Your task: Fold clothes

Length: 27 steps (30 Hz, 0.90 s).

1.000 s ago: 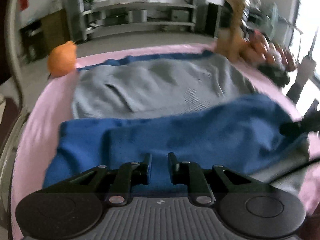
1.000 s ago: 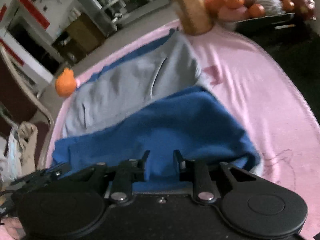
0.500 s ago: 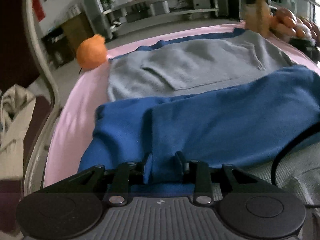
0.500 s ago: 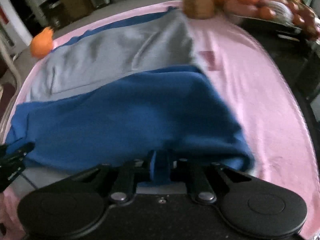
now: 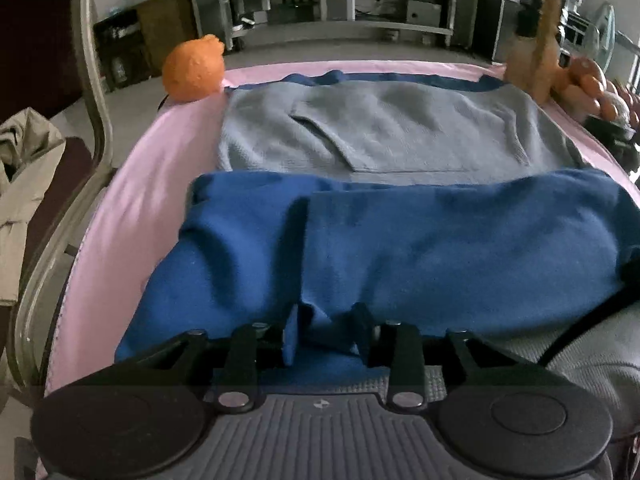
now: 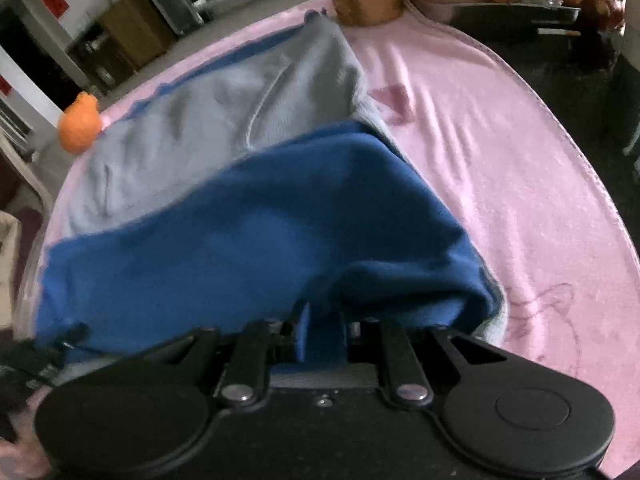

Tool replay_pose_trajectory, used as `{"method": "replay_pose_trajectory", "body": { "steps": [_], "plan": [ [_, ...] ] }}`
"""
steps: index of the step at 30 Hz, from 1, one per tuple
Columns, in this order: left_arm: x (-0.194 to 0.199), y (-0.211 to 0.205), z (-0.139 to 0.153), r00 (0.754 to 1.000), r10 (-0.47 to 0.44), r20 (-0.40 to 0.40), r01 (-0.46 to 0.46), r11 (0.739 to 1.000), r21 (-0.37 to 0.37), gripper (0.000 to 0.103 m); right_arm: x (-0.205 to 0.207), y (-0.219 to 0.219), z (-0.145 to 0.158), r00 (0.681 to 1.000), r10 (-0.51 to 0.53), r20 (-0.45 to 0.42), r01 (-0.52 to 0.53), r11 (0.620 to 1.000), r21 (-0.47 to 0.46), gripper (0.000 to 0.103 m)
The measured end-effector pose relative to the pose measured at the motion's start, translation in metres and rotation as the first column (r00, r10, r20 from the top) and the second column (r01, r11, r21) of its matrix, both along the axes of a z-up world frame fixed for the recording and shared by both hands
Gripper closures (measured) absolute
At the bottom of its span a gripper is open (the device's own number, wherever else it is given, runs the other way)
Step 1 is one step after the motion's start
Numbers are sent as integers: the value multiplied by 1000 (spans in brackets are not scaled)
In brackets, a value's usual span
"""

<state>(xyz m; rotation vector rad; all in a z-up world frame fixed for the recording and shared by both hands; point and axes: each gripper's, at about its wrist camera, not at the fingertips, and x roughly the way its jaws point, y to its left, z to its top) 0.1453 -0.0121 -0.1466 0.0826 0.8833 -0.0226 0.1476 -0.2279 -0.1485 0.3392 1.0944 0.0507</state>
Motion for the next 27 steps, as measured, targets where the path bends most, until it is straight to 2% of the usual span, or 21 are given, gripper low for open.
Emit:
{"method": "replay_pose_trajectory", "body": {
  "steps": [3,5,7,9,10,11,14,18,20,21,24,27],
  "plan": [
    [-3,-1,2,1000,11,-2,-11,1000,16,65,-2,-2,0,1000,3,2,-3,1000,5,90],
    [-12,6,12,1000,28,-10,-28,999,-19,72,-7,-7,2,1000,-17,18,16,1000,27,87],
    [-26,15,26,999,31,9,-31,997,-77,75,-19,-10,12,997,-31,73,29,999,31,83],
    [-48,22,42,998,17,55,-10,992,-127,75,-42,-13,32,985,-24,173,15,998,53,78],
    [-61,25,50,997,7,80,5,989,-146,75,-57,-17,38,976,-37,215,16,995,99,70],
    [-72,26,55,995,-5,101,21,988,-156,75,-72,-22,44,965,-52,256,15,989,144,68],
    [-104,31,69,987,-44,152,74,977,-199,75,-109,-33,50,946,-105,308,12,957,289,68],
    [-141,35,82,972,-114,204,166,951,-260,73,-154,-40,58,937,-133,323,-53,860,508,65],
    [-147,31,77,975,-133,180,175,953,-246,72,-166,-32,65,949,-79,305,-93,854,512,49],
    [-151,28,75,976,-142,167,180,954,-239,72,-170,-24,66,958,-40,284,-108,866,489,46],
    [-161,22,68,977,-169,129,194,956,-219,72,-175,16,50,985,97,139,-141,922,360,45],
    [-170,16,62,977,-194,93,209,957,-199,72,-174,49,21,984,178,23,-177,938,298,46]
  ]
}}
